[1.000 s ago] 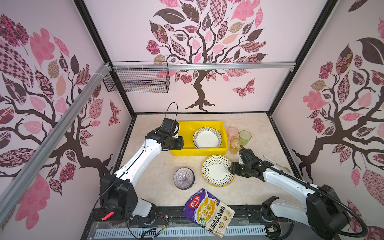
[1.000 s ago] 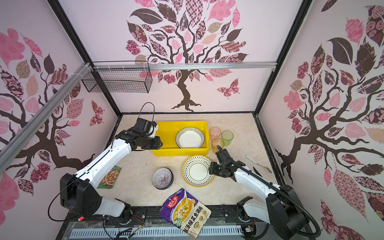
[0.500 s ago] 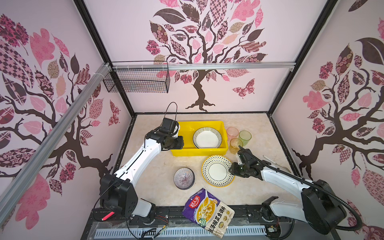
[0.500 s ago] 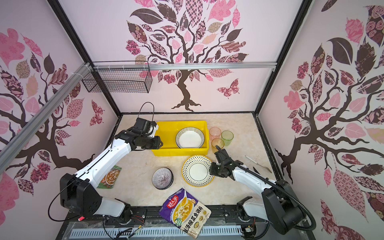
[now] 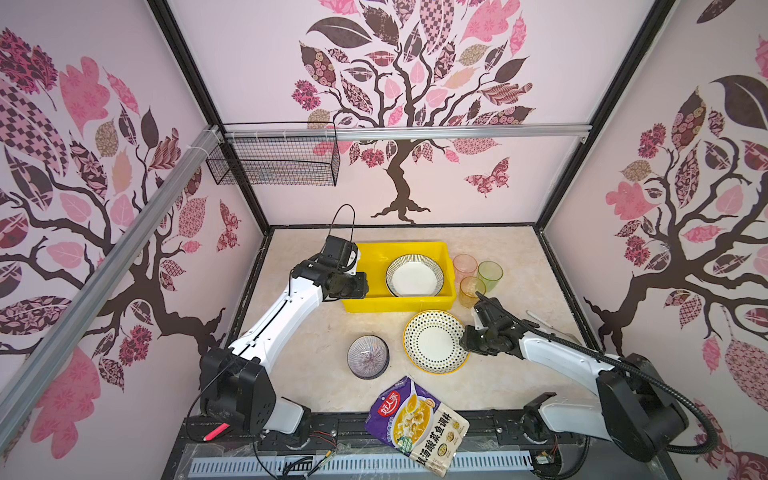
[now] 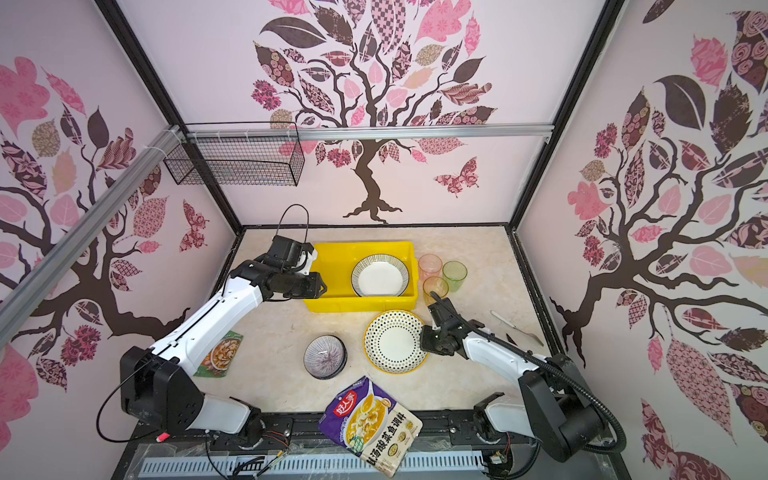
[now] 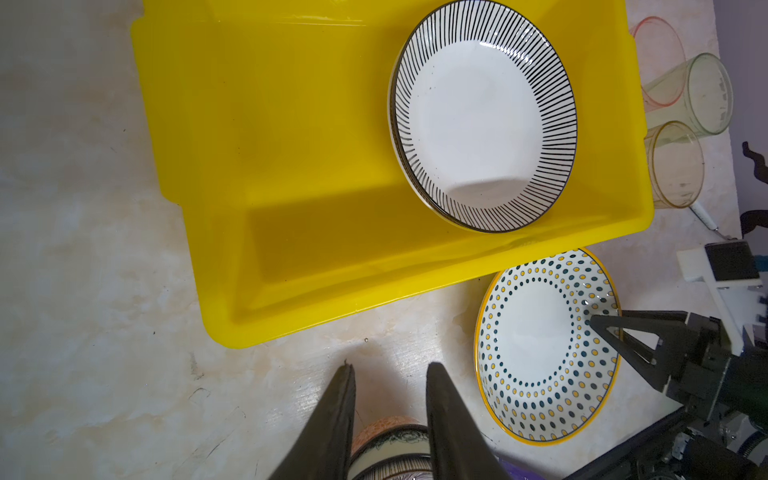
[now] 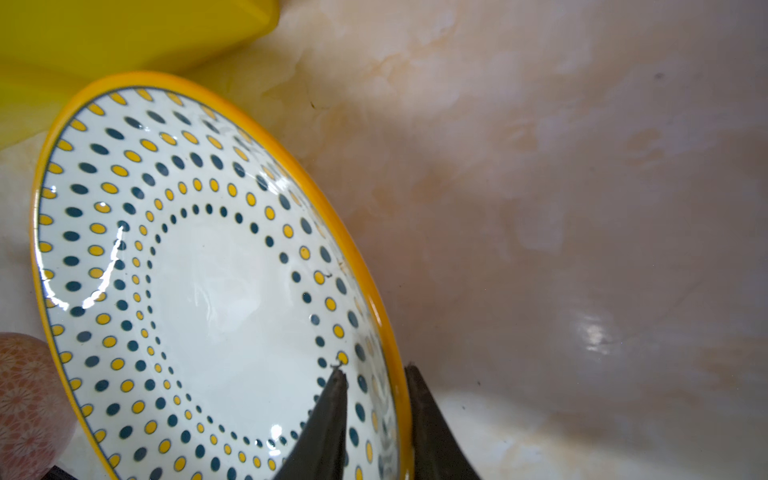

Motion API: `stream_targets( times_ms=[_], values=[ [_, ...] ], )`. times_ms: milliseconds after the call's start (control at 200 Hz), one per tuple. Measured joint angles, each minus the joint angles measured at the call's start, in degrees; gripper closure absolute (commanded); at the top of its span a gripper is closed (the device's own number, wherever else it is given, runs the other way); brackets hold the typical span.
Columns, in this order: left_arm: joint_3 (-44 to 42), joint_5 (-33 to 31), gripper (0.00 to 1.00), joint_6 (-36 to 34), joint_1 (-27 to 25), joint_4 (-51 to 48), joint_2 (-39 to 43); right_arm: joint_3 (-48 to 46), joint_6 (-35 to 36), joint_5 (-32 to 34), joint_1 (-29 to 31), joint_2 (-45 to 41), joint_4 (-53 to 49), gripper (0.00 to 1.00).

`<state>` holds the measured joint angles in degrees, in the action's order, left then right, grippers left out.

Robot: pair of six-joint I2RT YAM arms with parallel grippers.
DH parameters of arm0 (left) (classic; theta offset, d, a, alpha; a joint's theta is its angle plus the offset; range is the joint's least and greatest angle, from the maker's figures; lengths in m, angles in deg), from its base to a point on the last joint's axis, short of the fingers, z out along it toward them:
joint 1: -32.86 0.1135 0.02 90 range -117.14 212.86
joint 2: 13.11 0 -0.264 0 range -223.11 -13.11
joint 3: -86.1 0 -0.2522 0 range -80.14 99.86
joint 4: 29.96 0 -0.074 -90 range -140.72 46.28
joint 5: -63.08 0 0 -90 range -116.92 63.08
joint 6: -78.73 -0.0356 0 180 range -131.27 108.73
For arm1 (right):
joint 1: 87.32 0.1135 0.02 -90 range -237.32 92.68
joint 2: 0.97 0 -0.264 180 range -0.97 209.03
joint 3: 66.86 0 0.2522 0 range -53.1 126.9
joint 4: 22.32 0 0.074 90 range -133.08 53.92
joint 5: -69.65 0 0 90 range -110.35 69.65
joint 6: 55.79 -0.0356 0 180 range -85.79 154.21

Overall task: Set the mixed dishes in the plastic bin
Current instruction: 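Pinch the dotted plate rim with the right gripper while left hovers beside the bin, then lift the dotted plate on edge with the right gripper toward the bin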

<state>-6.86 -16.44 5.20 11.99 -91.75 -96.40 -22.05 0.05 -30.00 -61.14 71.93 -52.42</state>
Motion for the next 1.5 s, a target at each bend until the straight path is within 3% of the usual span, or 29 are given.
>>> stream_targets(
  times_ms=[295,385,865,1501],
  values=[
    [0.0,0.3,0.66,0.0,0.0,0.0,0.0,0.0,-0.3,-0.9,-0.1,0.1,0.4,0.91],
    [0.0,0.3,0.66,0.0,0.0,0.0,-0.2,0.0,-0.3,-1.5,-0.1,0.1,1.1,1.00],
    [0.0,1.3,0.66,0.0,0.0,-0.1,-0.9,0.0,-0.2,-2.3,-0.1,-0.9,1.4,1.00],
    [0.0,1.6,0.65,0.2,0.0,-0.1,-0.9,-2.3,2.5,0.9,0.0,-11.7,-1.9,1.00]
  ],
)
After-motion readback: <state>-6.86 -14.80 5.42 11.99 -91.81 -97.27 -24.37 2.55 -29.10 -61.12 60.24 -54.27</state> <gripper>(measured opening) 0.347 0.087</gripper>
